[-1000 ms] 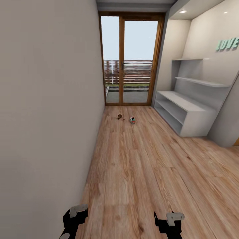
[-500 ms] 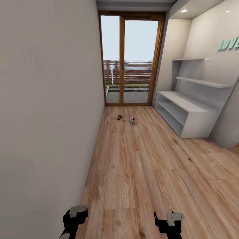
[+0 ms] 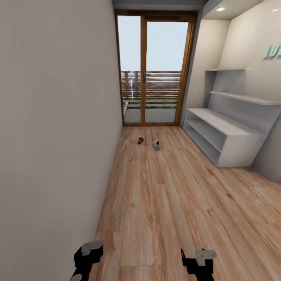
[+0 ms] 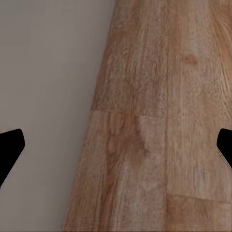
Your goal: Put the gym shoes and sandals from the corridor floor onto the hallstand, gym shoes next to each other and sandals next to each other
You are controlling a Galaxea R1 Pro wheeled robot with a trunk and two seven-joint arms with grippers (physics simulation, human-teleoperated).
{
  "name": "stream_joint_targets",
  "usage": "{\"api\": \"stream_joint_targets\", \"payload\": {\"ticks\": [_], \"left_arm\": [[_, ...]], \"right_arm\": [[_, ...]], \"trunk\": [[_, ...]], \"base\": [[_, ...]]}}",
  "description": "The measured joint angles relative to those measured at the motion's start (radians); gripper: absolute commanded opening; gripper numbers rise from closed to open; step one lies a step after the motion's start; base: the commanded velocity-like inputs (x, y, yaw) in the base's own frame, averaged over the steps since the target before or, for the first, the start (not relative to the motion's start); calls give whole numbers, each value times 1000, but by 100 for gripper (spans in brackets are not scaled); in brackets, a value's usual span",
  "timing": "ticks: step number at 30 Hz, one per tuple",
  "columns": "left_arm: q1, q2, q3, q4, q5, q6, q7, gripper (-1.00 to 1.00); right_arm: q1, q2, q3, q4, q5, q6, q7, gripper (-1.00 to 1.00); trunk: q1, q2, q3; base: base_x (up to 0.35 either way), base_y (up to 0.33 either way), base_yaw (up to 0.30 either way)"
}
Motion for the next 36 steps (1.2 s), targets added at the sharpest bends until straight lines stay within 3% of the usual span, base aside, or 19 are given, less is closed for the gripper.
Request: {"api": "stream_joint_targets", "payload": {"ticks": [36], "left_arm": [[0,-1,-1,0,0,0,0,100]], "right_arm": [[0,0,1,-1,0,0,0,100]], "trunk": [[0,0,0]], "base": [[338,0,0]]}}
